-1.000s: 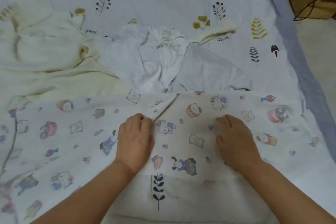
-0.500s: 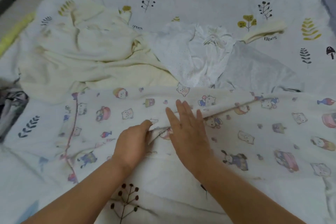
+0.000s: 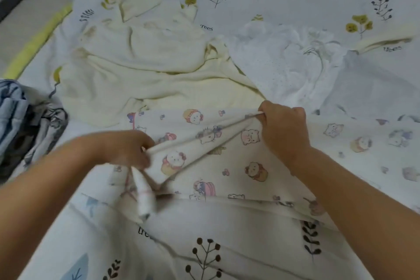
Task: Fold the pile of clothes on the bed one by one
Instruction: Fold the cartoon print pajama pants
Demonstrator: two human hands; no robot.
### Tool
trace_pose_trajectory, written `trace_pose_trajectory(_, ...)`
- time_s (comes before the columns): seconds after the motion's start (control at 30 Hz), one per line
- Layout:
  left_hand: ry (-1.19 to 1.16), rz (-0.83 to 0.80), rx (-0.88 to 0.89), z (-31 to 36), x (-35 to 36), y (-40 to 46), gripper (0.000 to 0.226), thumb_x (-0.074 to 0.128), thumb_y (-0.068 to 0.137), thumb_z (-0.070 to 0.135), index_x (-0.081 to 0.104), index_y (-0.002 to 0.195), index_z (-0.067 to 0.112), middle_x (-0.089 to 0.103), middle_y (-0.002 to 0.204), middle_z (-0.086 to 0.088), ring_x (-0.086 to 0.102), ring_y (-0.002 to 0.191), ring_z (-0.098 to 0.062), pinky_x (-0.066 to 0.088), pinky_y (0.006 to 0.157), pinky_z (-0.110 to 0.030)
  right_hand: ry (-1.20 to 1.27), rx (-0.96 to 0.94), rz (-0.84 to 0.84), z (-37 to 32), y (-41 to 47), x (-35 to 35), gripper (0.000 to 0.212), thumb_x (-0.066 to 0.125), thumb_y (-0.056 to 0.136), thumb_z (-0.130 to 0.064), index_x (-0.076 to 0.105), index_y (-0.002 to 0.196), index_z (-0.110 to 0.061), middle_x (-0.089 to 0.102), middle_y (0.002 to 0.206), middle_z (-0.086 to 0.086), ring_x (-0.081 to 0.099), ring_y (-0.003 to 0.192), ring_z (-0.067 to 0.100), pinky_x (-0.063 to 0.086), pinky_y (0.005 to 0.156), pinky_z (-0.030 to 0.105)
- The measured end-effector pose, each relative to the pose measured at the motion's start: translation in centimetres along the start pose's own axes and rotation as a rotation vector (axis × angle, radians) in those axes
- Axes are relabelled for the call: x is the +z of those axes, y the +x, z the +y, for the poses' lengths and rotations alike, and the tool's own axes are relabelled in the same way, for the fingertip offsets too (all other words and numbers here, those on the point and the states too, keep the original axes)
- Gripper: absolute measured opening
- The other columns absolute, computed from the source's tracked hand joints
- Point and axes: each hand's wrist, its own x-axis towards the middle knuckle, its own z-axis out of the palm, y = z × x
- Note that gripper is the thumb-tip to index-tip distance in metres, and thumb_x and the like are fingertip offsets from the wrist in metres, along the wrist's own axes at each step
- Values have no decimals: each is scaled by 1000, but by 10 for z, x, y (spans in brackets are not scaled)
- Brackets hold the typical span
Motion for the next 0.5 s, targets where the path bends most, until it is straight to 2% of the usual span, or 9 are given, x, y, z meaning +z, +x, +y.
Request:
trace_pose_trajectory(0.07, 62, 74, -50, -17, -22, 8, 11, 56, 75, 9, 62, 79, 17, 63, 70, 4, 57, 64, -11, 45, 60, -24, -14, 28, 24, -3, 8, 8, 15, 45, 95, -12, 57, 87, -8, 56, 69, 5, 44, 63, 23, 22, 69, 32)
trace_pose_trajectory(0.13, 47, 349, -115, -29, -33, 23, 9, 61, 76, 9, 60, 84, 12, 61, 80, -3, 56, 74, -21, 46, 65, -30, -44, 91, 44, -5, 14, 15, 16, 46, 94, -13, 59, 95, -4, 51, 74, 7, 44, 70, 25, 27, 69, 35)
trace_pose_trajectory(0.2, -57, 639, -162, -38, -28, 37, 25, 64, 81, 15, 57, 105, 10, 61, 101, -9, 55, 92, -30, 44, 75, -36, -108, 164, 20, -8, 13, 21, 29, 48, 91, -15, 54, 117, -2, 55, 99, 16, 49, 94, 32, 34, 82, 44)
trace_pose_trajectory(0.27, -162, 752, -203, -45, -10, 49, 41, 59, 88, 23, 46, 124, 8, 57, 118, -16, 53, 106, -37, 42, 83, -42, -136, 201, 6, -15, 7, 25, 47, 53, 87, -18, 44, 132, -4, 48, 125, 22, 44, 115, 35, 30, 97, 51)
trace_pose_trajectory(0.33, -247, 779, -250, -51, 12, 57, 46, 55, 90, 27, 41, 128, 4, 52, 123, -21, 50, 110, -41, 41, 88, -45, -76, 123, 62, -28, -4, 26, 48, 60, 80, -13, 49, 126, -2, 50, 120, 25, 48, 109, 39, 34, 93, 52)
trace_pose_trajectory(0.4, -387, 800, -310, -55, 34, 61, 45, 56, 89, 27, 43, 122, -1, 49, 121, -26, 50, 107, -44, 40, 89, -46, 23, -46, 74, -43, -23, 29, 37, 71, 71, -11, 60, 105, 0, 56, 98, 21, 55, 88, 40, 45, 77, 48)
trace_pose_trajectory(0.47, -538, 764, -456, -58, 52, 64, 53, 57, 87, 32, 40, 123, -3, 43, 124, -28, 48, 110, -46, 38, 92, -47, 59, -243, -22, -53, -49, 34, 38, 82, 61, -22, 64, 89, -3, 59, 85, 16, 59, 76, 35, 50, 64, 44)
trace_pose_trajectory(0.5, -572, 722, -524, -61, 61, 64, 58, 57, 87, 37, 39, 124, -4, 43, 125, -28, 46, 112, -46, 37, 94, -47, 33, -318, -116, -58, -63, 37, 42, 83, 59, -32, 64, 86, -7, 61, 83, 12, 61, 74, 31, 52, 63, 41)
